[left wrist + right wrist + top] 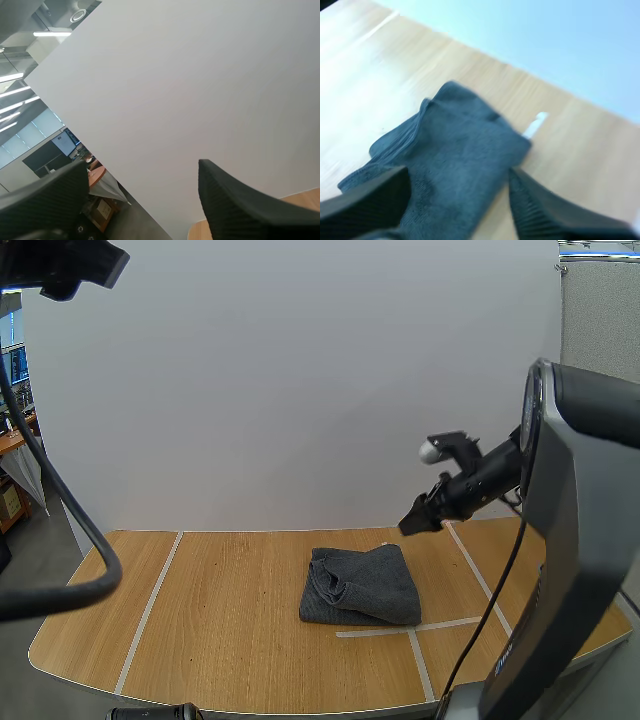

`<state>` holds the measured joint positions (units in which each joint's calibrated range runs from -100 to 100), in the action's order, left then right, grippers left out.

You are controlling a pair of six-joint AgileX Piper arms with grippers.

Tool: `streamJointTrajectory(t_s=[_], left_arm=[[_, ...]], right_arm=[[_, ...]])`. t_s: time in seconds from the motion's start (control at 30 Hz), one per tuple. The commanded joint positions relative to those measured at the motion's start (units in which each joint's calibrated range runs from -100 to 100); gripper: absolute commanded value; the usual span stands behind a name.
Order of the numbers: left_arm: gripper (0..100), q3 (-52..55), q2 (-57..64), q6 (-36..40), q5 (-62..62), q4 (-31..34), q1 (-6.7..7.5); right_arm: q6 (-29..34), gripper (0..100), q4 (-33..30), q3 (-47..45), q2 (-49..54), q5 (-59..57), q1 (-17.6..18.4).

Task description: Fold the towel

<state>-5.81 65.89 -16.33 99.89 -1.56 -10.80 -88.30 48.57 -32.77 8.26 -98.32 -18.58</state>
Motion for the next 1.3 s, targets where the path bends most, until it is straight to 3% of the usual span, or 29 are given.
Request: streamJointTrajectory(t_s=[0.0, 0.17, 0.7, 0.77, 0.83, 0.93, 1.0, 1.03, 1.1, 1.27], left_arm=[[100, 7.1, 0.2, -1.0, 0.1, -1.4, 0.17], [100, 13.7, 0.2, -1.0, 0.1, -0.9, 0.17], [100, 14.5, 0.2, -1.0, 0.1, -0.9, 0.17], [100, 14.5, 0.2, -1.0, 0.1, -0.9, 0.17], [100, 14.5, 0.2, -1.0, 0.1, -0.9, 0.17], [100, 14.5, 0.2, -1.0, 0.1, -0.9, 0.17], [100, 14.5, 0.2, -1.0, 0.1, -0.9, 0.17], [100, 14.5, 0.2, -1.0, 0.1, -0.9, 0.17], [100, 14.5, 0.2, -1.0, 0.1, -0.9, 0.17], [100, 14.5, 0.2, -1.0, 0.1, -0.9, 0.17]], right_arm=[[1.6, 1, 3.1, -0.7, 10.5, -1.7, -2.9], [7.5, 0, 5.3, -0.7, 16.3, -1.7, -3.4], [11.3, 0, 13.2, -0.7, 24.6, -1.7, -2.8], [16.3, 0, 8.5, -0.7, 26.1, -1.7, 0.1], [23.0, 0, -0.5, -0.7, 27.7, 9.5, 5.4], [41.1, 0, -21.3, -1.9, 30.0, 33.5, 13.5], [55.0, 0, -34.6, -3.0, 31.6, 40.6, 18.4], [59.0, 0, -38.0, -3.2, 32.3, 41.1, 20.2], [63.1, 0, -41.3, -3.0, 33.5, 41.1, 22.3], [63.7, 0, -42.6, -3.0, 38.5, 40.9, 22.8]])
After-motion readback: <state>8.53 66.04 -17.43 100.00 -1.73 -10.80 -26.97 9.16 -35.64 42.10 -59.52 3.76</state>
